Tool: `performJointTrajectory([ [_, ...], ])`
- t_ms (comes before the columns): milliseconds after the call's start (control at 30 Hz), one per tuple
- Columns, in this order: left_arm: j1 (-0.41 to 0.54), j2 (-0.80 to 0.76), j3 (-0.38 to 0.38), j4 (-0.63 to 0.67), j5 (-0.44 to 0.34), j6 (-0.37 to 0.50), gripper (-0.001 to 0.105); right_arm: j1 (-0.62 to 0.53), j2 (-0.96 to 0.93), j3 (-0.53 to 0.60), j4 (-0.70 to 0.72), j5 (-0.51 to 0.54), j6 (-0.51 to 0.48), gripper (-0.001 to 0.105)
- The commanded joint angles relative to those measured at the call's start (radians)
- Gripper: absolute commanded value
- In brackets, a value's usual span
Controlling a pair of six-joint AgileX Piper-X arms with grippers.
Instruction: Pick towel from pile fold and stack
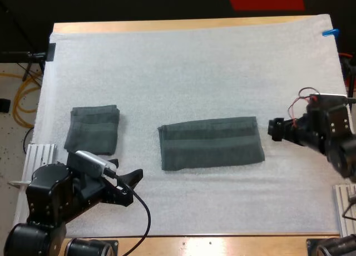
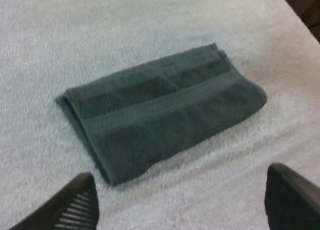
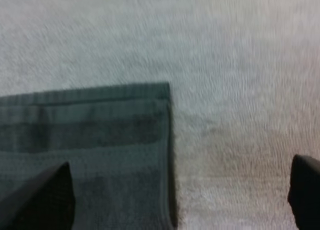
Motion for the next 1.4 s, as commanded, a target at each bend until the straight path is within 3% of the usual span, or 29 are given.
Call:
performJointTrajectory([
  [0,0.000,-0.006,-0.013,0.016,0.022,0.005,0.068,-0.035,0.026,-0.010,0.000,-0.062,-0.022,0.084],
  [133,0.000,-0.006,-0.014,0.031,0.134,0.000,0.068,-0.147,0.123,-0.010,-0.017,-0.209,-0.076,0.084],
  [433,0.000,-0.006,-0.014,0.052,0.155,0.000,0.068,-0.263,0.372,-0.010,-0.121,-0.500,-0.099,0.084],
  [733,0.000,-0.006,-0.014,0.086,0.155,0.000,0.067,-0.260,0.559,-0.010,-0.183,-0.627,-0.063,0.084],
  [1167,0.000,-0.006,-0.014,0.084,0.155,-0.004,0.067,-0.156,0.614,-0.010,-0.252,-0.644,0.044,0.084],
  [1367,0.000,-0.006,-0.014,0.084,0.155,-0.004,0.067,-0.099,0.664,-0.010,-0.247,-0.709,0.090,0.084],
])
